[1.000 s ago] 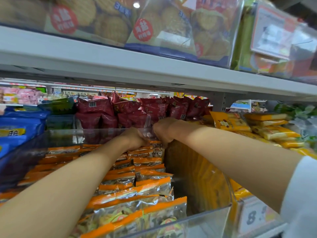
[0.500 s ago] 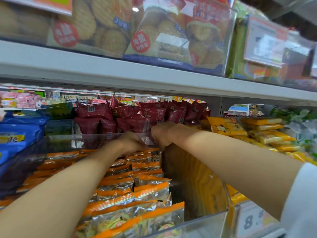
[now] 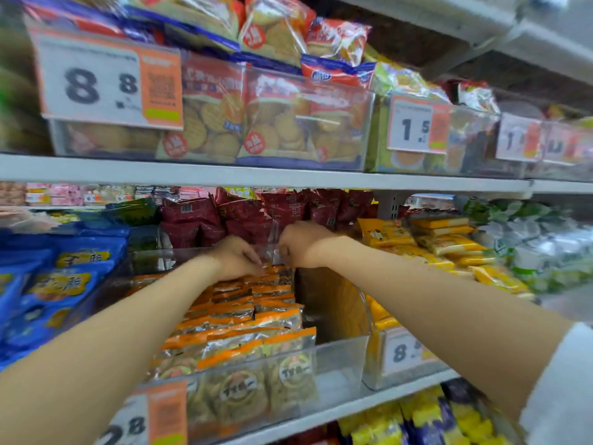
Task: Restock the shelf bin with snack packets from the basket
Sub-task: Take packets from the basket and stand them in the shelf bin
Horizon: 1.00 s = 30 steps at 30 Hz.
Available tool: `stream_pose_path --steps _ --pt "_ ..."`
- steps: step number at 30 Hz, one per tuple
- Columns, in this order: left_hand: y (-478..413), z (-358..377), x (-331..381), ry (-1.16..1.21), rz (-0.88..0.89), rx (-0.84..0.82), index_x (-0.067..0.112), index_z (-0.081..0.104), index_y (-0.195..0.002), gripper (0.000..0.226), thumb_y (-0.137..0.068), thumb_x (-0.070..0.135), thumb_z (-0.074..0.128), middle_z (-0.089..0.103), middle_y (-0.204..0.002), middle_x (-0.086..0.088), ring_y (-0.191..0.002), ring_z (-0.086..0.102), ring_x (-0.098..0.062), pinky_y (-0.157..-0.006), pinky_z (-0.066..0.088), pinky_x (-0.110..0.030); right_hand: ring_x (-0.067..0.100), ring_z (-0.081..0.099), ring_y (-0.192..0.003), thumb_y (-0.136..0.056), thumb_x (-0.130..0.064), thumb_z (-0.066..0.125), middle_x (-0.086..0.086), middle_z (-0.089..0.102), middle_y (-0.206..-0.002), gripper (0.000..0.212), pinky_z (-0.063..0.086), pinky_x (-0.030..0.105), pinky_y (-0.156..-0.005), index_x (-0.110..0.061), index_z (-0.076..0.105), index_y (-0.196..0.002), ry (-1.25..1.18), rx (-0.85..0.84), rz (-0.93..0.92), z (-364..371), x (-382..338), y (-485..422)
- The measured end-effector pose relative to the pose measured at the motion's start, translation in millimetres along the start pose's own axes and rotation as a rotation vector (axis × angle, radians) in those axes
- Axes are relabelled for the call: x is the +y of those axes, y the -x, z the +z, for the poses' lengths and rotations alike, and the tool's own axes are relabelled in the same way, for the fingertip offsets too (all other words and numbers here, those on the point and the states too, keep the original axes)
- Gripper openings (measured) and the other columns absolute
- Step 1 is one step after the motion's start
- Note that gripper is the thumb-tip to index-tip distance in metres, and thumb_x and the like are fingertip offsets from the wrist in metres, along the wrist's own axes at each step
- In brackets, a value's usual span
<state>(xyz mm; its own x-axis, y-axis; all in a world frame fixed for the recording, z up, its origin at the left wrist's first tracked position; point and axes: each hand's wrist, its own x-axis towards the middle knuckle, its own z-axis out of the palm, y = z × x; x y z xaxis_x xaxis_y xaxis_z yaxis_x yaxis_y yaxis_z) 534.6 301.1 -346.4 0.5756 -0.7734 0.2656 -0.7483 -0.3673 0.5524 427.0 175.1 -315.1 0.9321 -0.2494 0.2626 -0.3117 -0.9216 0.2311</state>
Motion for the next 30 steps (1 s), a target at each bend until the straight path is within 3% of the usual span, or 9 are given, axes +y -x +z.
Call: stream_pose_path --steps 2,6,9,11,14,19,22,26,30 --pt "26.3 -3.6 11.0 -0.042 -0.005 0.006 0.015 0.076 -0.088 0.011 -0.078 0.021 0.079 0.07 -0.089 0.004 -0.086 0.064 -0.013 -0.079 0.051 -0.024 0.025 0.063 -0.077 -0.086 -0.014 0.06 0.003 0.066 -0.084 0.009 0.049 0.028 -0.061 -0.014 0.068 -0.081 -0.077 0.019 0.03 -5.8 -4.7 22.5" --pt "74.2 -1.9 38.0 0.026 0.057 0.094 0.016 0.073 -0.073 0.006 -0.076 0.013 0.077 0.066 -0.068 0.006 -0.062 0.059 -0.009 -0.055 0.048 -0.015 0.021 0.066 -0.089 -0.08 -0.019 0.066 0.001 0.073 -0.093 0.013 0.055 0.033 -0.077 -0.018 0.075 -0.09 -0.238 0.221 0.043 -12.4 -4.9 83.7" --pt "102.6 8.2 60.9 0.119 0.119 0.119 0.02 0.072 -0.064 0.013 -0.072 0.013 0.078 0.068 -0.062 0.004 -0.059 0.06 -0.013 -0.064 0.053 -0.03 0.016 0.066 -0.083 -0.08 -0.022 0.071 0.0 0.074 -0.088 0.011 0.05 0.027 -0.073 -0.015 0.076 -0.086 -0.429 0.331 0.102 -11.7 -4.5 135.0" --pt "122.1 24.3 79.2 0.13 0.16 0.058 0.021 0.072 -0.064 0.014 -0.073 0.013 0.078 0.067 -0.062 0.004 -0.056 0.058 -0.011 -0.061 0.05 -0.028 0.012 0.062 -0.077 -0.082 -0.021 0.071 0.0 0.073 -0.086 0.011 0.047 0.025 -0.069 -0.012 0.076 -0.088 -0.517 0.347 0.147 -5.6 -0.8 171.2" --pt "148.4 61.6 107.3 0.124 0.197 -0.05 0.017 0.073 -0.073 0.007 -0.077 0.014 0.077 0.068 -0.067 0.004 -0.056 0.057 -0.006 -0.057 0.046 -0.024 0.003 0.053 -0.064 -0.083 -0.015 0.069 -0.002 0.068 -0.079 0.011 0.04 0.017 -0.06 -0.009 0.076 -0.088 -0.592 0.272 0.191 14.4 7.2 231.5" --pt "182.4 152.9 139.9 0.216 0.196 -0.235 0.008 0.072 -0.081 0.005 -0.078 0.008 0.077 0.063 -0.064 0.004 -0.047 0.052 0.004 -0.053 0.042 -0.018 0.005 0.056 -0.062 -0.081 -0.013 0.07 0.0 0.071 -0.077 0.008 0.043 0.018 -0.06 -0.011 0.077 -0.085 -0.664 0.164 0.311 70.5 22.2 327.1" --pt "201.2 215.1 151.5 0.231 0.172 -0.403 0.008 0.072 -0.08 0.003 -0.08 0.007 0.075 0.064 -0.064 0.0 -0.052 0.053 0.0 -0.052 0.043 -0.016 -0.005 0.054 -0.059 -0.08 -0.014 0.073 -0.006 0.066 -0.073 0.005 0.04 0.013 -0.059 -0.014 0.078 -0.083 -0.727 0.083 0.395 115.2 34.4 380.6" --pt "224.2 300.9 151.6 0.248 0.091 -0.561 0.012 0.07 -0.076 0.009 -0.081 0.004 0.072 0.065 -0.068 -0.007 -0.056 0.056 -0.012 -0.057 0.046 -0.025 -0.007 0.055 -0.06 -0.08 -0.015 0.074 -0.001 0.072 -0.08 0.006 0.042 0.011 -0.062 -0.012 0.077 -0.084 -0.8 -0.023 0.533 184.0 48.4 449.0" --pt "250.8 380.6 145.9 0.274 0.006 -0.709 0.014 0.067 -0.076 0.013 -0.084 0.004 0.068 0.061 -0.065 -0.005 -0.05 0.053 -0.005 -0.046 0.04 -0.015 -0.017 0.054 -0.058 -0.078 -0.011 0.074 -0.003 0.068 -0.077 0.008 0.038 0.006 -0.06 -0.01 0.076 -0.086 -0.861 -0.126 0.674 252.1 55.9 513.3"
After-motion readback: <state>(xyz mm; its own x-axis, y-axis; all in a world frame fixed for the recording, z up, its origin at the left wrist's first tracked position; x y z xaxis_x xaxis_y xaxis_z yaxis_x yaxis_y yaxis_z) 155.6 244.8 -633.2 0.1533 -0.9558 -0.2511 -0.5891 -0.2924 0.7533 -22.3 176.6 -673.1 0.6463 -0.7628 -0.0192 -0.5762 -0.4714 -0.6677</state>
